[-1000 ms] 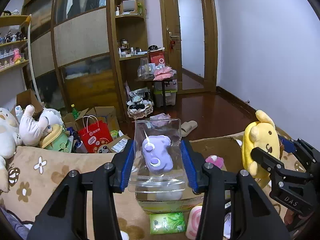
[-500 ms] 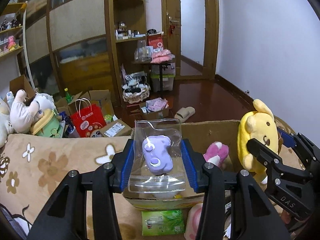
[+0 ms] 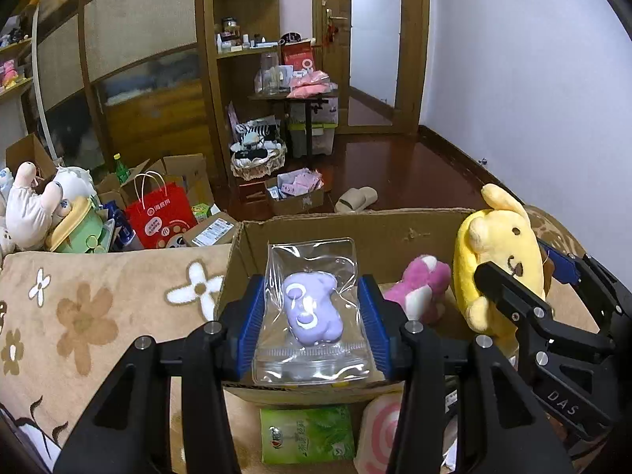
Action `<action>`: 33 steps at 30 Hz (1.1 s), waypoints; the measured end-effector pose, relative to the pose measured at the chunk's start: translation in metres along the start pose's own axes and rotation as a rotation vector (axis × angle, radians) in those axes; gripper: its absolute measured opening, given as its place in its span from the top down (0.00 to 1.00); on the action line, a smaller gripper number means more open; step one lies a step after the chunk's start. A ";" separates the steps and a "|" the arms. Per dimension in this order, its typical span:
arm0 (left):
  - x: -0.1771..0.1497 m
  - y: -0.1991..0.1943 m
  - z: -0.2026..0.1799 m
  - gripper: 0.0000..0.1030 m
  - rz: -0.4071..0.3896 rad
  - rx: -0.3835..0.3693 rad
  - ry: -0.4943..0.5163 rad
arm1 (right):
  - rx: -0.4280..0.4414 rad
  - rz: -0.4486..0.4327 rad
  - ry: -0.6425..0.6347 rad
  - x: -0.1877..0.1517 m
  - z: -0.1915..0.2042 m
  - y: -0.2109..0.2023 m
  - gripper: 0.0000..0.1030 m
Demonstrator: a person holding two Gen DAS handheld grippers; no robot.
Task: Organize soft objects
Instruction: 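Lift the bagged toy and yellow dog and carry them over the box, then open both grippers to drop the bagged toy and yellow dog into the box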
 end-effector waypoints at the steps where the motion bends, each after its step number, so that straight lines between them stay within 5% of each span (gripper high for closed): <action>1: -0.001 0.001 0.000 0.55 0.003 0.000 0.000 | 0.000 0.001 -0.001 -0.001 0.000 0.000 0.34; 18: -0.002 0.002 0.002 0.47 0.006 0.010 -0.001 | 0.017 0.044 0.035 -0.012 -0.004 0.004 0.31; 33: -0.007 -0.005 0.018 0.33 0.031 0.015 -0.040 | 0.043 0.053 0.055 -0.011 -0.005 -0.002 0.16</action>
Point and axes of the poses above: each gripper's, at about its wrist camera, not at the fingertips, and y roughly the way its jaws point, z to its left, x to its top, the point moved 8 cm from there along y, roughly the way its jaws point, and after that the axes turned 10 degrees about y, right-handed, at the moved point
